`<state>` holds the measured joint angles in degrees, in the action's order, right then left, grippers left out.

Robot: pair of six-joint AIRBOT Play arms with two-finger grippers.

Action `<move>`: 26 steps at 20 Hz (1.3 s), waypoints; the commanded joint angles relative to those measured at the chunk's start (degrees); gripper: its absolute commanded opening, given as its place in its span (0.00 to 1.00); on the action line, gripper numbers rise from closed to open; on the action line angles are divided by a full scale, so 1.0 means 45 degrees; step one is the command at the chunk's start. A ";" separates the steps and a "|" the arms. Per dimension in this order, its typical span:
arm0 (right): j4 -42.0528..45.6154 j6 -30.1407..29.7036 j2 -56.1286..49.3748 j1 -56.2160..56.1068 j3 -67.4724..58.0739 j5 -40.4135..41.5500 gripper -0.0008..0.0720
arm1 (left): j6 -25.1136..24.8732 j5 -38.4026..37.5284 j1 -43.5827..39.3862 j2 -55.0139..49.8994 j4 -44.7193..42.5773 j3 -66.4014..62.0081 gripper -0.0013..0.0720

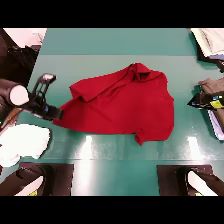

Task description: Fold the shirts.

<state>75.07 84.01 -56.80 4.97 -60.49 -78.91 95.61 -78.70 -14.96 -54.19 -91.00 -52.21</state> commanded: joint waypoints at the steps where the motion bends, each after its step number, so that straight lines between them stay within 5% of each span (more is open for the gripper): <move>1: -0.0019 -0.0005 0.0010 0.0476 0.0005 -0.0199 0.62 | 0.0126 0.1122 0.0291 0.0189 -0.0175 0.1972 0.41; 2: -0.0092 -0.0005 0.0010 0.0466 0.0005 -0.0204 0.62 | 0.0403 0.1190 0.0291 0.0189 -0.0204 0.2127 0.85; 3: -0.0107 -0.0005 0.0010 0.0461 0.0005 -0.0189 0.62 | 0.0466 0.1137 0.0291 0.0194 -0.0233 0.2118 0.88; 8: -0.0112 -0.0005 0.0010 0.0452 0.0005 -0.0180 0.62 | 0.0481 0.1064 0.0500 0.0209 -0.0918 0.2055 0.84; 11: -0.0112 -0.0010 0.0010 0.0452 0.0005 -0.0170 0.62 | 0.0330 0.1307 0.2404 0.0209 -0.0204 0.2055 0.84; 16: -0.0112 -0.0005 0.0010 0.0452 0.0005 -0.0175 0.62 | -0.3444 0.2283 0.6110 -0.0039 0.6207 0.2637 0.84; 26: -0.0112 -0.0005 0.0010 0.0452 0.0005 -0.0175 0.62 | -0.4362 0.2064 0.7582 -0.1685 0.6489 0.3891 0.84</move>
<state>74.59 83.96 -56.80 6.98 -60.49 -79.68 77.62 -69.21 18.37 -60.25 -62.70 -36.21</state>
